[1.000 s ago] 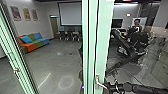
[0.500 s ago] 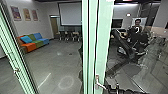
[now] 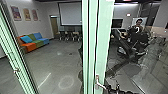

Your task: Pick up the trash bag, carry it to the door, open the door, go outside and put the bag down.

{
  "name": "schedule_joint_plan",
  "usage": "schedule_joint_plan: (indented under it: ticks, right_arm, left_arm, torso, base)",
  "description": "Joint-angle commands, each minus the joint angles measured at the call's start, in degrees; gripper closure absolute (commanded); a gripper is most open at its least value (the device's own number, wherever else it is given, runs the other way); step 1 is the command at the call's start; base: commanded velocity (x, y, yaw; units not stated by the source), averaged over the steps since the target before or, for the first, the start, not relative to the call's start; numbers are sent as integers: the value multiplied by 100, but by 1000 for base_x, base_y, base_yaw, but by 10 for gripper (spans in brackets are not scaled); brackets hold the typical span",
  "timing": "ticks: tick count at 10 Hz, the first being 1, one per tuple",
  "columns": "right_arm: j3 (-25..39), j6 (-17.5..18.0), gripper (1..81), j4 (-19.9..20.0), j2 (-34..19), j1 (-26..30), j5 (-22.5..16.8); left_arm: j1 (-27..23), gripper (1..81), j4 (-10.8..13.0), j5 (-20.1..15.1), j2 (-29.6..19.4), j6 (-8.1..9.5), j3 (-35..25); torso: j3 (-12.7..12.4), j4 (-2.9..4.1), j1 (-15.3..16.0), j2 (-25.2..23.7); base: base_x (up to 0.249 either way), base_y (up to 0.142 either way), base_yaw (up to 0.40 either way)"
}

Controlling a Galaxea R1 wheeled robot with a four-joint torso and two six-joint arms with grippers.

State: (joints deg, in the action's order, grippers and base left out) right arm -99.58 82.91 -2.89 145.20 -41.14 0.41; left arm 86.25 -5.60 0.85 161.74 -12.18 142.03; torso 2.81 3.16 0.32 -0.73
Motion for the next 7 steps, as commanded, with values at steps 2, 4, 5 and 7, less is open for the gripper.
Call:
schedule_joint_plan:
  ticks: [2,4,5,7]
  right_arm:
    - [213,-65,10,-440,73,75,-1527]
    - [204,-73,10,-458,91,92,-1527]
    - [195,-73,10,-458,99,101,-1527]
    - [195,-82,10,-458,108,110,-1527]
  left_arm:
    - [-262,811,-29,-349,-107,-39,-9]
    - [-262,811,-38,-349,-98,-30,-9]
    - [-262,811,-38,-349,-98,-30,-17]
    - [-262,811,-29,-349,-90,-31,-17]
  torso:
    - [0,0,0,0]
    - [0,0,2,0]
    - [0,0,2,0]
    - [0,0,2,0]
  base:
    - [0,0,0]
    - [0,0,0]
    - [0,0,0]
    - [0,0,0]
